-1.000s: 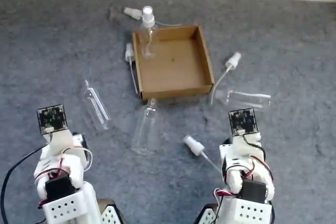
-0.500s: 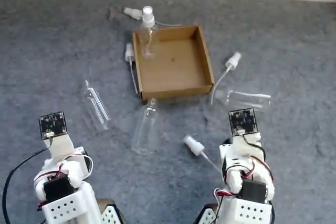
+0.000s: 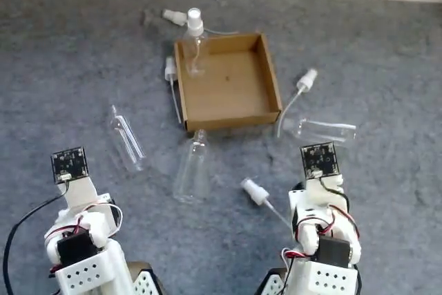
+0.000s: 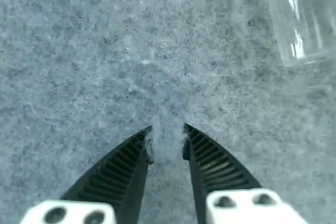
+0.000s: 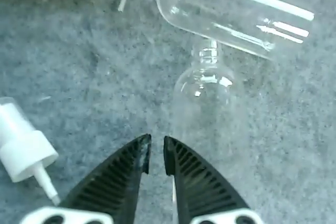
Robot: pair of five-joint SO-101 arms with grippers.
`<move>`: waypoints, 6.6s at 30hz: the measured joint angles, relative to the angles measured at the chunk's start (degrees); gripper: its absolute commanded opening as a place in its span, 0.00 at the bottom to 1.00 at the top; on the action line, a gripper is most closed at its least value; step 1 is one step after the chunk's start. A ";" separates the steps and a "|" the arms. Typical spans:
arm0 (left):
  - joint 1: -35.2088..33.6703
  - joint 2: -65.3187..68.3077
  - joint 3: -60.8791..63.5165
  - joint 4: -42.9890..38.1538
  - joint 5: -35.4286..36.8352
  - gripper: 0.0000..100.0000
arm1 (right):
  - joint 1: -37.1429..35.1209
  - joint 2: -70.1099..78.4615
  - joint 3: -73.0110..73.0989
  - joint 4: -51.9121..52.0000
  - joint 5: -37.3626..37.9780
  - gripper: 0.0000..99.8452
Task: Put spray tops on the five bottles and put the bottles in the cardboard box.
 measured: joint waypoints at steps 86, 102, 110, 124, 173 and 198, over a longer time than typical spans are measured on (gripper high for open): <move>0.00 0.00 0.00 0.00 0.00 0.06 | 0.00 0.00 0.00 0.00 0.00 0.01; 0.00 0.00 0.00 0.00 0.00 0.06 | 0.00 0.00 0.00 0.00 0.00 0.01; 0.00 0.00 0.00 0.00 0.00 0.06 | 0.00 0.00 0.00 0.00 0.00 0.01; 0.00 0.00 0.00 0.00 0.00 0.06 | 0.00 0.00 0.00 0.00 0.00 0.01; 0.00 0.00 0.00 0.00 0.00 0.06 | 0.00 0.00 0.00 0.00 0.00 0.01; -2.55 0.00 -2.02 -17.05 -16.44 0.06 | 1.93 5.89 -16.88 -1.05 -1.58 0.17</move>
